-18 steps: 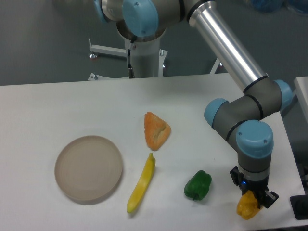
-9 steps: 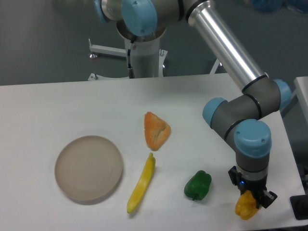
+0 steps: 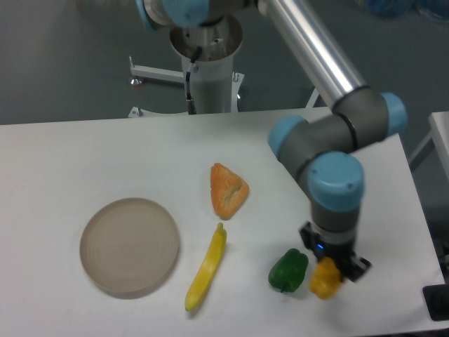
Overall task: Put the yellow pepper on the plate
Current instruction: 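Carry the yellow pepper across the table over the beige plate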
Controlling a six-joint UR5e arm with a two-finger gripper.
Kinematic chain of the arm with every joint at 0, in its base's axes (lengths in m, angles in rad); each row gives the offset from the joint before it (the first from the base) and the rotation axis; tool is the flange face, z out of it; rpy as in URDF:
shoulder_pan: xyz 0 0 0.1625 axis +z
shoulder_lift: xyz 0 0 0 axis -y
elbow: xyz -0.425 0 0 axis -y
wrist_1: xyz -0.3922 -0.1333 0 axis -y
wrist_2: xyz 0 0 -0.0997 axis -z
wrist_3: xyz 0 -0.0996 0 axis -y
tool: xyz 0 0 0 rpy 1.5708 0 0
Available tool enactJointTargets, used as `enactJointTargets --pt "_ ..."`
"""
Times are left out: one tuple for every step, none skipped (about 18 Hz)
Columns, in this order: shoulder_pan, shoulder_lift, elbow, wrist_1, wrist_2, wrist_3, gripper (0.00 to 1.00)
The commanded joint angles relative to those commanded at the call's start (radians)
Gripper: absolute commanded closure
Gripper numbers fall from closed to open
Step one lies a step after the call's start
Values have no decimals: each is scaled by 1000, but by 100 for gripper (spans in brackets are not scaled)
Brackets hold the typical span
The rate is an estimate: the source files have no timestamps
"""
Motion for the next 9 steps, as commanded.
enactJointTargets --pt "-28 22 -22 -29 0 -54 52" --pt "-52 43 -38 -52 0 -107 52" --pt "-72 55 -46 -69 0 -158 52" --pt "-97 65 -51 -91 -2 -212 53" --pt "-126 72 -54 -103 -2 -267 53" --pt "-153 78 -57 -103 -2 -320 53" --pt "-184 86 -60 -105 -2 -367 53" --pt "-213 88 -62 -105 -3 -411 53" --pt "-236 89 -63 -103 -5 -451 53"
